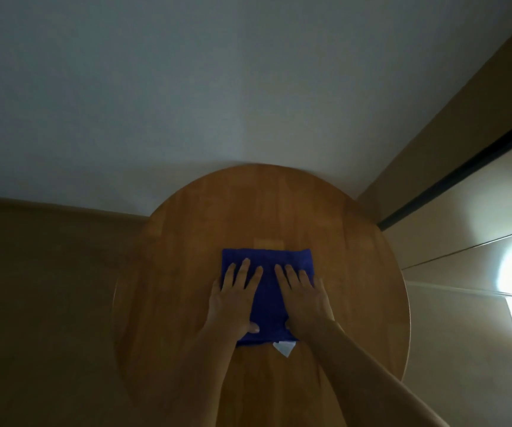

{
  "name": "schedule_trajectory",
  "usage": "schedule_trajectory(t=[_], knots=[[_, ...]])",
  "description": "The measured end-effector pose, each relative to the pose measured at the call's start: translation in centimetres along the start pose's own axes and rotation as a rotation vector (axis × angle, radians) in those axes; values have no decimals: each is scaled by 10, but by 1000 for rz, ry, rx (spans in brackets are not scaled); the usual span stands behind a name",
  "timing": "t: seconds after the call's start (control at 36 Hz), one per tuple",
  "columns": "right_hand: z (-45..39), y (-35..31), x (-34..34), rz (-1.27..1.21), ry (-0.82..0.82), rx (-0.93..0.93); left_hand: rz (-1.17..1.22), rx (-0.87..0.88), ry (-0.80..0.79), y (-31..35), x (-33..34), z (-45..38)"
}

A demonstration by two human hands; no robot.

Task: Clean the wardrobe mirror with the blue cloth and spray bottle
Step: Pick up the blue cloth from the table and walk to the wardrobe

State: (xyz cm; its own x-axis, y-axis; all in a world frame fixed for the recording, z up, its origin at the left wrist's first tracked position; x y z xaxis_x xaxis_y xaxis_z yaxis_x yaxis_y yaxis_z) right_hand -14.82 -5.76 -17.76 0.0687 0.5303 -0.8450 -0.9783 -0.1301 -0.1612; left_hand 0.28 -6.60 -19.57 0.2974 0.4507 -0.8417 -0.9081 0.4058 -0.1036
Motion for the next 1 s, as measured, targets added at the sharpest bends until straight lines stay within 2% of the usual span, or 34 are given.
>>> schedule_trajectory(t=[0.11, 0.28, 0.44, 0.56, 0.64, 0.75, 1.0], knots=[[2, -1, 1, 46, 60, -79, -16, 16, 59, -1, 0, 5], [15, -5, 1, 52, 26, -145, -65, 47, 166, 7, -8, 23], [27, -23, -42, 2, -34, -188, 30, 79, 141, -4, -33, 50], [38, -47, -73, 14, -88, -250, 185, -11, 106, -14, -59, 84], [52, -68, -95, 53, -118, -310, 189, -56, 165, -26, -80, 115], [74, -95, -120, 133, -59, -403, 246, -109, 264, -42, -101, 156], [118, -200, -169, -132, 29, -577, 327, -440, 451, -94, -118, 257]])
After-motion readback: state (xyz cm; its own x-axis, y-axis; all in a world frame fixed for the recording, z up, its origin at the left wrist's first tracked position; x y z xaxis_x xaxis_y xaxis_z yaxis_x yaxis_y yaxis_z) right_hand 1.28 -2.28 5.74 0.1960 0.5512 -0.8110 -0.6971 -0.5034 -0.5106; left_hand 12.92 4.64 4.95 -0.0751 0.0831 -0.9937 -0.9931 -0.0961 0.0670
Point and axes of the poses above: each hand's wrist, its own z-axis away from the middle knuckle, its own x-axis out of the palm, y = z × x, the point moved 1 cm from there along -z, towards the middle knuckle, and after that the axes turned 15 degrees about -z, right-handed, at the moved point
